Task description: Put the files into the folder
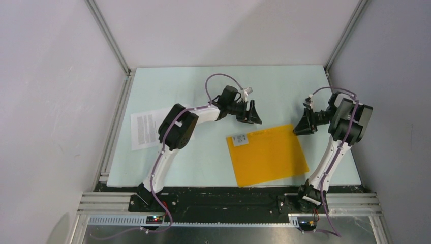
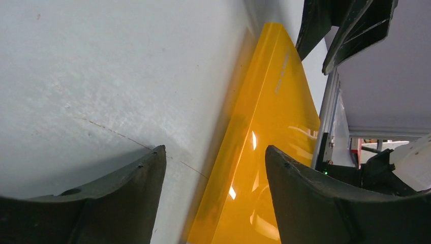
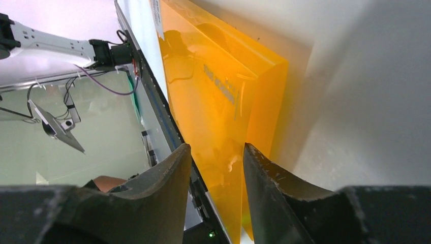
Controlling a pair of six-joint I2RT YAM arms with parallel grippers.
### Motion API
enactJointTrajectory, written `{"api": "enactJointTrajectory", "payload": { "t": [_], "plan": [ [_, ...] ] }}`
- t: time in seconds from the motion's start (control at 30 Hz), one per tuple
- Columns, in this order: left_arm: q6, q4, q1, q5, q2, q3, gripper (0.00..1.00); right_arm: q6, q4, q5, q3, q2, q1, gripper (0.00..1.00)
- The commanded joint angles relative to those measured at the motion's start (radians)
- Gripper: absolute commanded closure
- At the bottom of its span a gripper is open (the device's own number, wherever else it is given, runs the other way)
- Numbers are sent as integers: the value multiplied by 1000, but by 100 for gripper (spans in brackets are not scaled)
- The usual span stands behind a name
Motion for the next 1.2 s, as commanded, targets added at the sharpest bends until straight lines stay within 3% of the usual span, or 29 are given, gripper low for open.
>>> {"api": "enactJointTrajectory", "payload": {
  "t": [0.0,0.1,0.27,0.33,0.47,0.63,0.87,1.17],
  "plan": [
    [68,22,-14,27,-8,47,26,-59,-63,-3,-1,20,33,55],
    [162,-34,1,-68,-124,10,23,-59,-62,4,4,30,43,58],
    [157,-48,72,-340,-445,-304,6,-56,-65,5,12,41,50,59],
    [129,-49,92,-385,-554,-438,1,-48,-65,-3,19,44,54,59],
    [102,-44,80,-416,-695,-670,0,-40,-65,-21,26,51,63,59],
    [20,73,57,-330,-671,-826,3,-26,-65,-25,39,71,75,60],
    [-52,111,59,-196,-500,-764,14,26,-34,-37,33,54,73,60],
    [-65,111,79,-127,-407,-658,18,56,2,-43,-11,72,95,60]
  ]
}}
